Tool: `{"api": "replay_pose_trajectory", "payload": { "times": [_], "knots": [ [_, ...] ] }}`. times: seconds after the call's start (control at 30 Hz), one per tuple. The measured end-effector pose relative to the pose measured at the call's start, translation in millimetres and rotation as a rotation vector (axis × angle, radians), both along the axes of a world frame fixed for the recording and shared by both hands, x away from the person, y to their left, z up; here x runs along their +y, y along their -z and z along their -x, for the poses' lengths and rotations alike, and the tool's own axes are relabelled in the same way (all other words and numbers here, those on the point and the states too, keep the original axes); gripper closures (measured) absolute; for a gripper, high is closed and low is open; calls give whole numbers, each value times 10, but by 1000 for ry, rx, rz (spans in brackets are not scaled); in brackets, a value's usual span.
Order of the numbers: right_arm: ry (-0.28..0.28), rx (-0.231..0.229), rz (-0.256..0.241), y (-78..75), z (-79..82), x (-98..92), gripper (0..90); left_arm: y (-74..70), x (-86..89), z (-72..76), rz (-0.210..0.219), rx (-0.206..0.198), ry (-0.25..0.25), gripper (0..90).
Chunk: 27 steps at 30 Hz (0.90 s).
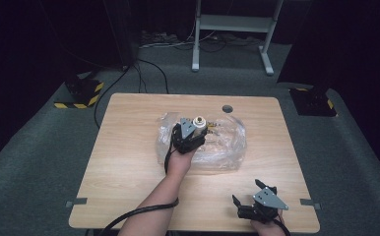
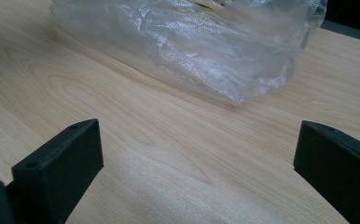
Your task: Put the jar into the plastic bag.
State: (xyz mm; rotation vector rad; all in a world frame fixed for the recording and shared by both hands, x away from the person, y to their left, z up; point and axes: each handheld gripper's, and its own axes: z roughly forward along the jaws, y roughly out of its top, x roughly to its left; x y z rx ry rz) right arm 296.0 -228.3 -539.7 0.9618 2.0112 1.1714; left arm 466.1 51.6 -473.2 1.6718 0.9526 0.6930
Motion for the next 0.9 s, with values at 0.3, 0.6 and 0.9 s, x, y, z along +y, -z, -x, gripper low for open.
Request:
{"api": "replay_pose_trajectory", "payload": {
  "times": [0.3,0.6,0.9],
  "knots": [
    [-1,1,0,0,-1,1,9,-37,3,-16,1,28,14,436],
    [1,1,2,0,-2,3,9,-106,-7,-26,3,41,-2,165],
    [-1,2,6,1,-1,8,9,-181,12,20,15,47,37,16]
  ]
}}
